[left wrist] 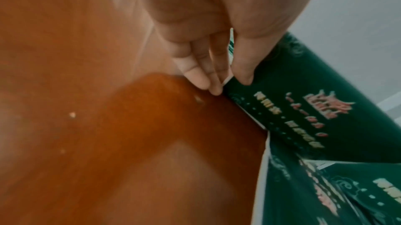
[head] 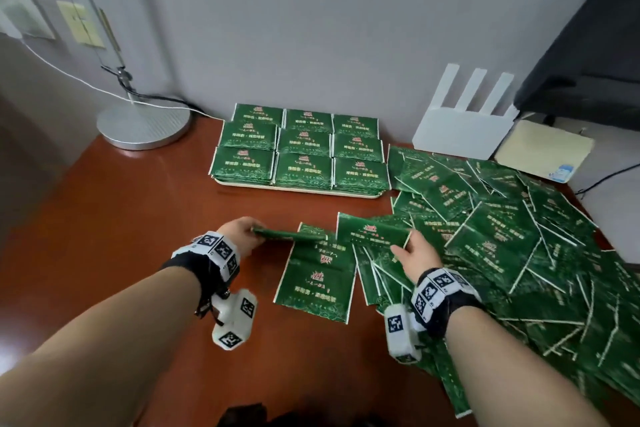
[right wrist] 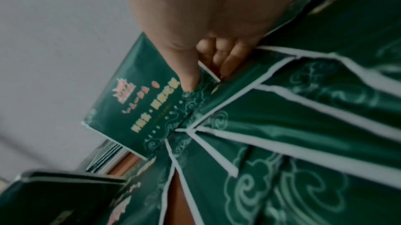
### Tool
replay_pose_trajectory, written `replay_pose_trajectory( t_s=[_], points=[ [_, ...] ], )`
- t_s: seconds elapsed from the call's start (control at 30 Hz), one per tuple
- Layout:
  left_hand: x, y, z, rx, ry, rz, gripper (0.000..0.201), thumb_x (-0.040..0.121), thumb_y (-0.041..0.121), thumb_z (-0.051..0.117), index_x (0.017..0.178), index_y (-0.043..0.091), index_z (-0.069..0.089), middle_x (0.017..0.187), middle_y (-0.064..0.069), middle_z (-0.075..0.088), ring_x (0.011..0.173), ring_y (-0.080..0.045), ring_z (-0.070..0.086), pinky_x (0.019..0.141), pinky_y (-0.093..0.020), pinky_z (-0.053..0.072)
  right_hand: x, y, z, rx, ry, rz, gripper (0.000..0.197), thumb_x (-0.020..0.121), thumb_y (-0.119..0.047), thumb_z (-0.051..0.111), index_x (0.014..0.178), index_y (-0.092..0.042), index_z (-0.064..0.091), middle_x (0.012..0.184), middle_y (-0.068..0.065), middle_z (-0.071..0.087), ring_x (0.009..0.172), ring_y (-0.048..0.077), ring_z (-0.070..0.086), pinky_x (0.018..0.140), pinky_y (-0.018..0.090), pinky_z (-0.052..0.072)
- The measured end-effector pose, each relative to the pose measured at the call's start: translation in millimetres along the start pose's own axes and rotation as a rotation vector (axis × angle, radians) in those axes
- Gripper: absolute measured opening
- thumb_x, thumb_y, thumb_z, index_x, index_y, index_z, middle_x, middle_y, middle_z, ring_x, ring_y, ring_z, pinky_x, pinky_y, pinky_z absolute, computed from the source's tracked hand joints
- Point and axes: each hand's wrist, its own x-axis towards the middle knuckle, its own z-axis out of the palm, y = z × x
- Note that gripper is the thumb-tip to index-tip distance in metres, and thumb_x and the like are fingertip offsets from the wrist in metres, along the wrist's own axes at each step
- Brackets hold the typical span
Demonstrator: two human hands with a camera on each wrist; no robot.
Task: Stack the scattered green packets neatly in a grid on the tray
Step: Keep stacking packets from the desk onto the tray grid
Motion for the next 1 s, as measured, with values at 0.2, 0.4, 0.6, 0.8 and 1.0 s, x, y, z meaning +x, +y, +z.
replay_pose_trajectory(
  t_s=[0.2, 0.4, 0.6, 0.8, 1.0],
  points=[
    [26, -11, -6, 0.065, -0.068, -0.018, 0.026, 0.088, 0.014, 0.060, 0.114, 0.011, 0.061, 0.101, -0.014, 0.067, 0.091, -0.029, 0.062, 0.078, -0.028, 0.045, 9, -8, 3, -0.007, -0.035, 0.029, 0.031, 0.092, -0.024, 0.054, 0.118, -0.007, 0.055, 0.107, 0.011, 0.063, 0.091, 0.026, 0.059, 0.076, 0.027, 0.045],
    [43, 10, -33, 0.115, -0.124, 0.015, 0.015, 0.089, 0.023, 0.059, 0.100, 0.014, 0.062, 0.084, -0.001, 0.064, 0.073, -0.013, 0.055, 0.068, -0.021, 0.043, 24, -37, -41, 0.155, 0.024, -0.085, 0.027, 0.091, -0.018, 0.055, 0.117, -0.011, 0.056, 0.117, 0.003, 0.063, 0.105, 0.020, 0.059, 0.091, 0.033, 0.045],
    [77, 40, -106, 0.008, 0.005, 0.087, 0.017, 0.091, 0.018, 0.057, 0.074, 0.017, 0.055, 0.068, 0.004, 0.055, 0.065, -0.014, 0.051, 0.049, -0.012, 0.038, 58, -102, -64, 0.273, 0.098, -0.182, 0.031, 0.091, -0.016, 0.054, 0.121, -0.011, 0.051, 0.121, 0.005, 0.060, 0.105, 0.019, 0.058, 0.092, 0.039, 0.048],
    [139, 51, -155, -0.038, 0.069, 0.077, 0.023, 0.094, 0.009, 0.050, 0.108, -0.006, 0.060, 0.064, 0.003, 0.051, 0.053, -0.008, 0.045, 0.039, -0.005, 0.038, 116, -177, -49, 0.343, 0.049, -0.210, 0.029, 0.091, -0.012, 0.054, 0.120, -0.008, 0.051, 0.106, 0.004, 0.063, 0.079, 0.011, 0.059, 0.063, 0.016, 0.047],
    [209, 48, -171, -0.054, 0.049, -0.016, 0.017, 0.094, 0.015, 0.051, 0.102, 0.005, 0.061, 0.062, 0.002, 0.053, 0.050, -0.008, 0.045, 0.038, -0.010, 0.038, 188, -213, -18, 0.325, -0.007, -0.109, 0.030, 0.090, -0.011, 0.055, 0.120, -0.007, 0.052, 0.111, 0.009, 0.065, 0.070, 0.008, 0.057, 0.058, 0.016, 0.045]
  ],
)
